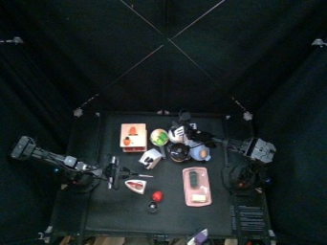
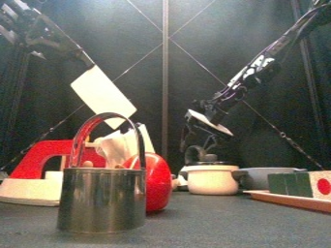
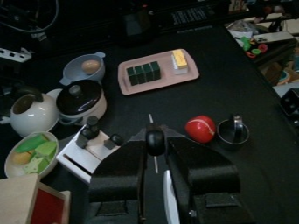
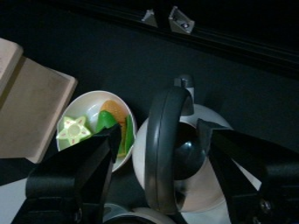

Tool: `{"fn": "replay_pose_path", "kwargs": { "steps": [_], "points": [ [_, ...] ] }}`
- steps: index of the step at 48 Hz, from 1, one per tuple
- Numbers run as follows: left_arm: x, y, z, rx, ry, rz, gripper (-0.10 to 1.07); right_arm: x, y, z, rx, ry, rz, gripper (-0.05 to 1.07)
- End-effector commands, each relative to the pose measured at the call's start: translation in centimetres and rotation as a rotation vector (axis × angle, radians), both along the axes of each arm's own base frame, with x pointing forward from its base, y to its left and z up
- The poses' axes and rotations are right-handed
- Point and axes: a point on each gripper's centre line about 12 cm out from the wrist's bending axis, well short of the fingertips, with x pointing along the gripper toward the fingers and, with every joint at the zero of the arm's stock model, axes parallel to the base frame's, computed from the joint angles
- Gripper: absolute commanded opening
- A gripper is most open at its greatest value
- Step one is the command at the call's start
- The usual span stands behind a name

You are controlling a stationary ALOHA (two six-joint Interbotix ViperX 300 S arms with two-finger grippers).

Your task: Grab cleaver with other hand

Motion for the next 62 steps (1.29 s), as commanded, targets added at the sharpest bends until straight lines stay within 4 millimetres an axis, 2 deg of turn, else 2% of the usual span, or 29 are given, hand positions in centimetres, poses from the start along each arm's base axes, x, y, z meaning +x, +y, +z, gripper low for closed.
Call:
{"fn": "replay_pose_path", "kwargs": {
  "steps": [1,15,24,32,39,45,52,62],
  "points": [
    [0.2,0.0,0.5,-0.002,-0.011,0.000,0.53,0.0,0.0,2.2,-0.033,-0.043,0.003,0.99],
    [0.1,0.0,0.2,0.000,-0.004,0.000,0.53,-2.2,1.4,4.0,-0.051,-0.074,0.002,0.99],
    [0.1,0.0,0.3,-0.004,-0.008,0.002,0.53,-3.8,2.4,3.9,-0.043,-0.072,-0.001,0.99],
    [0.3,0.0,0.8,-0.004,-0.019,0.000,0.53,-4.9,5.0,4.7,-0.049,-0.095,0.042,0.99],
    [0.4,0.1,1.2,-0.012,-0.030,0.009,0.53,-6.6,7.9,6.7,-0.074,-0.160,0.090,0.99],
    [0.6,0.3,1.6,-0.013,-0.039,0.020,0.53,-7.2,10.2,7.7,-0.088,-0.202,0.152,0.99],
    [1.2,0.4,2.6,-0.056,-0.049,0.042,0.53,-7.3,11.9,7.6,-0.092,-0.206,0.212,0.99],
    [3.6,0.6,5.2,-0.142,-0.073,0.090,0.53,-7.6,12.4,6.1,-0.068,-0.174,0.222,0.99]
  ]
}}
